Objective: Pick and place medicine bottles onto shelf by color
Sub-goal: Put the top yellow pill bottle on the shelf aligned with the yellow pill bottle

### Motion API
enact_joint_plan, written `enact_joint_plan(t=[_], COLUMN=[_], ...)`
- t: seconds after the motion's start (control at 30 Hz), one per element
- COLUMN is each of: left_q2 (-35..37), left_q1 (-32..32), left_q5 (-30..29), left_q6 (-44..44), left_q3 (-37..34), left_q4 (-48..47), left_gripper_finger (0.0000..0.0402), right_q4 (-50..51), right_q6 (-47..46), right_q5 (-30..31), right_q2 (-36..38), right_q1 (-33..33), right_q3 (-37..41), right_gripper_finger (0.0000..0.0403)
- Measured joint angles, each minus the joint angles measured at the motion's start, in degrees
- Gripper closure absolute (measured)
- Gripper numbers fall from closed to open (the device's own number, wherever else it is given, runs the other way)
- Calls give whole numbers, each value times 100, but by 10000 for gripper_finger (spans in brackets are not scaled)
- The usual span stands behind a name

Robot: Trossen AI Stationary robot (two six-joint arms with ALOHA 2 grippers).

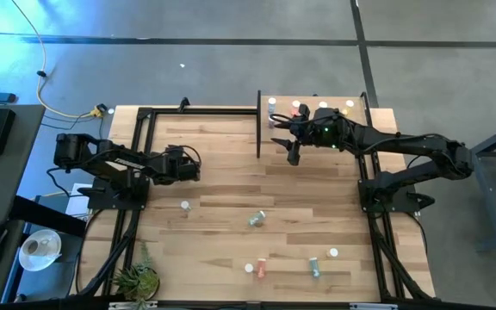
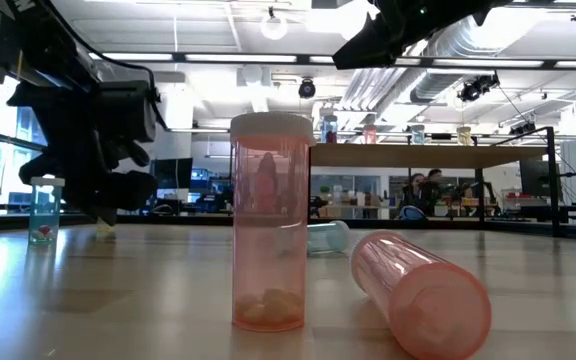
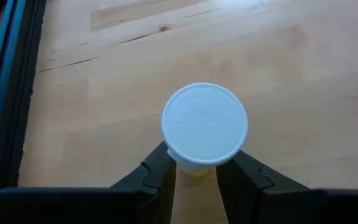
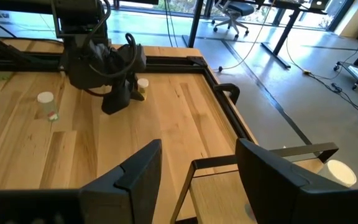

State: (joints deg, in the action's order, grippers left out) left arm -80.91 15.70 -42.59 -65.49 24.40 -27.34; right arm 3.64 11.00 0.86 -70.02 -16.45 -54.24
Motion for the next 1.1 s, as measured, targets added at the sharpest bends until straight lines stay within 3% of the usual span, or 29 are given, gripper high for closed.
enact_joint_plan(t=[0.23, 0.47, 0.77, 0.93, 1.1], left_q2=[94, 322, 324, 324, 323], left_q1=[-120, -593, -996, -1032, -1029], left_q5=[431, 758, 1716, 2687, 3350], left_q6=[711, 2360, 4320, 5172, 5466], left_q3=[248, 998, 1850, 2065, 2138], left_q4=[61, 290, 1441, 2198, 2556], left_gripper_finger=[312, 312, 312, 312, 312], right_q4=[-83, -43, 145, 279, 233], right_q6=[0, 270, 452, 291, 6], right_q5=[0, -2, -13, -428, -1141], right_q2=[0, 0, 0, 0, -57], right_q1=[27, 321, 716, 891, 1044], right_q3=[-1, -2, -1, -2, -1], right_gripper_finger=[206, 206, 206, 206, 206])
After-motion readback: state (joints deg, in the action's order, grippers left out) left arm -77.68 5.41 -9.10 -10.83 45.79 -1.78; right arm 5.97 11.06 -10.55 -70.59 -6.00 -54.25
